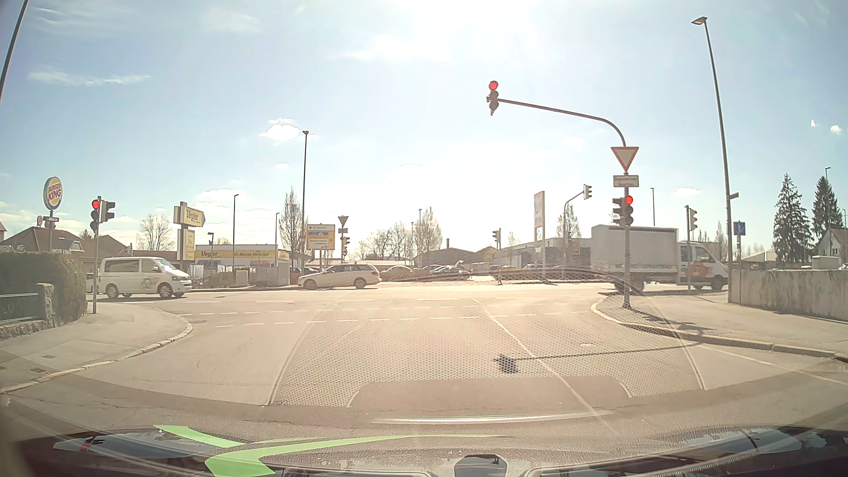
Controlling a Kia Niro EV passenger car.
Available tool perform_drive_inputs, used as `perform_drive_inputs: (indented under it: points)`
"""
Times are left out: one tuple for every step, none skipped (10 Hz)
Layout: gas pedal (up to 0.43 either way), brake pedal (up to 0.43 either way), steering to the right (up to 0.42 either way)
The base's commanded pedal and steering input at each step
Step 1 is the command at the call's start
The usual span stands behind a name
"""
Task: Follow the waypoints while adhering to traffic rules and regulations
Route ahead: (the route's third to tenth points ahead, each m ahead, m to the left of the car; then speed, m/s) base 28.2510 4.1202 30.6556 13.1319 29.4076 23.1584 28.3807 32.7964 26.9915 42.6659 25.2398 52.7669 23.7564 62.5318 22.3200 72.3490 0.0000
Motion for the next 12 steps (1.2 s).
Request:
perform_drive_inputs:
  points:
    - [0.000, 0.341, 0.000]
    - [0.000, 0.341, 0.000]
    - [0.000, 0.341, 0.000]
    - [0.000, 0.341, 0.000]
    - [0.000, 0.341, 0.000]
    - [0.000, 0.341, 0.000]
    - [0.000, 0.341, 0.000]
    - [0.000, 0.341, 0.000]
    - [0.000, 0.341, 0.000]
    - [0.000, 0.341, 0.000]
    - [0.000, 0.341, 0.000]
    - [0.000, 0.335, 0.000]
